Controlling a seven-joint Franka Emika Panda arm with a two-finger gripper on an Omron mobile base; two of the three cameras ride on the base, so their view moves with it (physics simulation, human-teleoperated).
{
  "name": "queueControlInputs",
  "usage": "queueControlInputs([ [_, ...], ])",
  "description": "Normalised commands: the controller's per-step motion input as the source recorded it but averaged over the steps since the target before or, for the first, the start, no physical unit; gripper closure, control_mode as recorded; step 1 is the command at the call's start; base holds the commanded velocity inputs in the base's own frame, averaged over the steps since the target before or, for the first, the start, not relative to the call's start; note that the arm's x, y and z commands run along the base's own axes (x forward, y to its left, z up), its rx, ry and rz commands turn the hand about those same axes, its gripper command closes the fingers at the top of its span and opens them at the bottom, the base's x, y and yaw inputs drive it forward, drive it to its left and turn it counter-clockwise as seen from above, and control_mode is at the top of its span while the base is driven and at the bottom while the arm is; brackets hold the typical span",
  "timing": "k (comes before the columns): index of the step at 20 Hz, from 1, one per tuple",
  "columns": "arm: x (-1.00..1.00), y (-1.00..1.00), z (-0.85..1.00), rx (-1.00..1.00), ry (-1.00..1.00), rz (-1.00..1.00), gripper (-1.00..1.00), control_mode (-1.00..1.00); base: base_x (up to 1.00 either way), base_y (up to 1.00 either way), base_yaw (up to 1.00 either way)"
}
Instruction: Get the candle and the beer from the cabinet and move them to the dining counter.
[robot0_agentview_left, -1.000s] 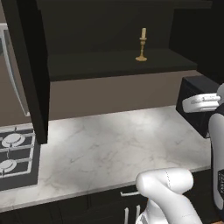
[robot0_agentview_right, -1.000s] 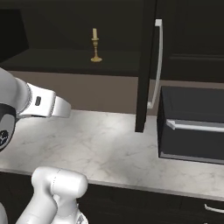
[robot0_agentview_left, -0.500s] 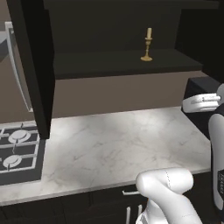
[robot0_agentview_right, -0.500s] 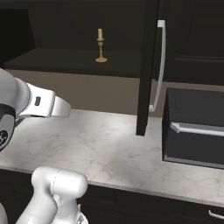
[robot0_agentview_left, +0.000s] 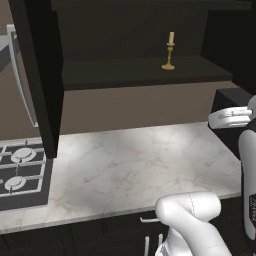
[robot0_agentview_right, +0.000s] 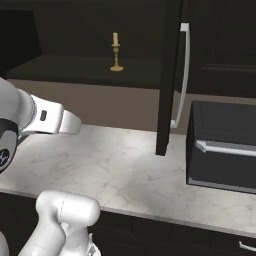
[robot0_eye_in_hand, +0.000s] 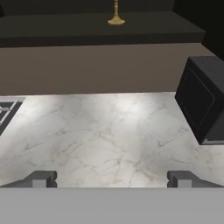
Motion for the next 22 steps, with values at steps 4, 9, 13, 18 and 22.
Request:
queueControlInputs([
  [4,0.0,0.0,0.23,0.0,-0.14,0.0,-1.0,-1.0,0.0,0.0,0.0],
  [9,0.0,0.15,0.63,0.0,-0.27,0.0,-1.0,-1.0,0.0,0.0,0.0],
  [13,0.0,0.08,0.55,0.0,-0.23,0.0,-1.0,-1.0,0.0,0.0,0.0],
  [18,0.12,0.01,0.42,0.0,-0.17,0.0,-1.0,-1.0,0.0,0.0,0.0],
  [22,0.32,0.0,0.11,0.0,-0.07,-0.03,-1.0,-1.0,0.0,0.0,0.0],
])
